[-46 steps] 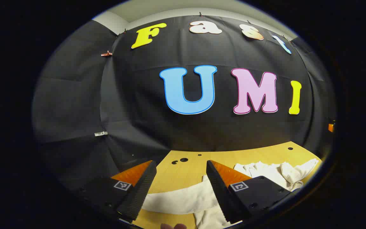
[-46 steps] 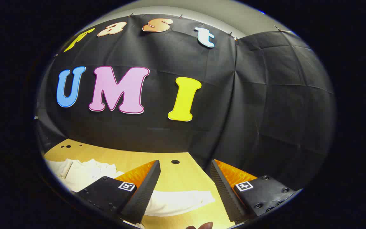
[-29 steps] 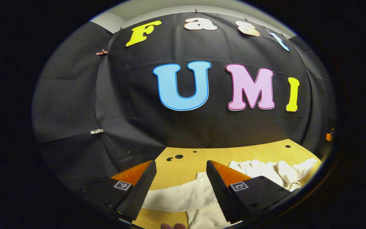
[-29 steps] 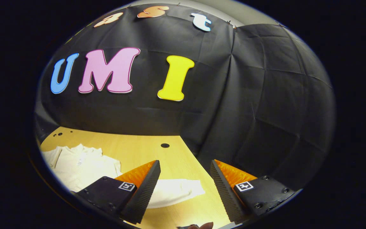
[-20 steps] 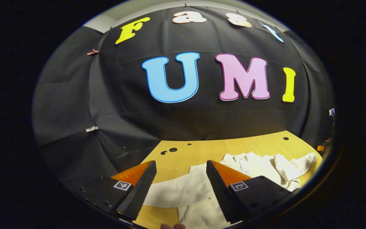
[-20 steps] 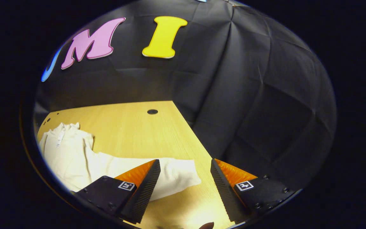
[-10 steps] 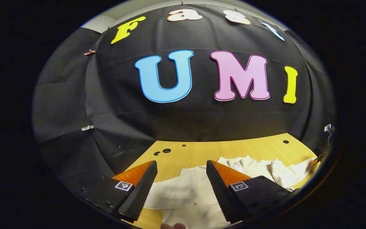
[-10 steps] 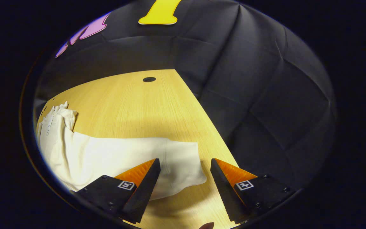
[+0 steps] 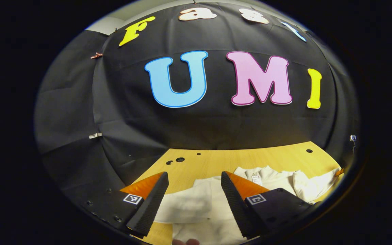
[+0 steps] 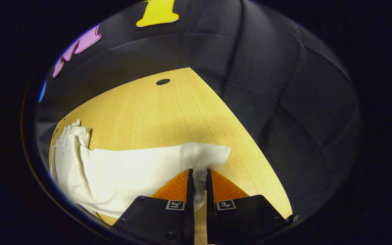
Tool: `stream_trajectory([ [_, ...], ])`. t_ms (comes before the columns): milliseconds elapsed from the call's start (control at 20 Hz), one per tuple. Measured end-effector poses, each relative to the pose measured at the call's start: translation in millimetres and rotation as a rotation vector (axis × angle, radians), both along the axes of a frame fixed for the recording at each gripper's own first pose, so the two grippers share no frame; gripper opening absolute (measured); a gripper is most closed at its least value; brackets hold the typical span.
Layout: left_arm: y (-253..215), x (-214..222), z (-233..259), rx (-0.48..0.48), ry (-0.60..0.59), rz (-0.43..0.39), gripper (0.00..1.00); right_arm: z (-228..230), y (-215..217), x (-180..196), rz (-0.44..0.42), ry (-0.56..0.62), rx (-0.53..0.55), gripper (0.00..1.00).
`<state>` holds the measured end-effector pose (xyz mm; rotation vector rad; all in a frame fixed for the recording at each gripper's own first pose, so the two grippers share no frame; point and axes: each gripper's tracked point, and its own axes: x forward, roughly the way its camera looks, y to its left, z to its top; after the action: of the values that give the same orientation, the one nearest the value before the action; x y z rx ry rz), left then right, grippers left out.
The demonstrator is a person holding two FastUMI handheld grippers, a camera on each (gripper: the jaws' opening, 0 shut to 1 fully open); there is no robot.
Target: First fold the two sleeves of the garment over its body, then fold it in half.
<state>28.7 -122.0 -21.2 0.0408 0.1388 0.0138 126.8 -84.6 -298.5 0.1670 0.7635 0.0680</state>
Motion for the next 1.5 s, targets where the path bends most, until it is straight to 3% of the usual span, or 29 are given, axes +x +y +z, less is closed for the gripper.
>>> stream_trajectory([
  [100, 3, 0, -4, -0.006, 0.007, -0.010, 0.95, 1, -1, 1, -0.040, 0.005, 0.029, 0.08],
  [350, 20, -2, -6, -0.026, 0.009, -0.045, 0.95, 25, -1, -14, -0.082, -0.054, 0.003, 0.07],
  [750, 54, -1, -2, -0.050, -0.017, -0.105, 0.95, 69, 9, -73, -0.147, -0.145, -0.016, 0.07],
  [1100, 82, -2, -4, -0.062, -0.032, -0.143, 0.95, 109, 68, -107, -0.117, -0.234, 0.018, 0.07],
  [1500, 128, -7, -19, -0.081, -0.023, -0.130, 0.95, 186, 197, -121, 0.026, -0.363, 0.155, 0.07],
])
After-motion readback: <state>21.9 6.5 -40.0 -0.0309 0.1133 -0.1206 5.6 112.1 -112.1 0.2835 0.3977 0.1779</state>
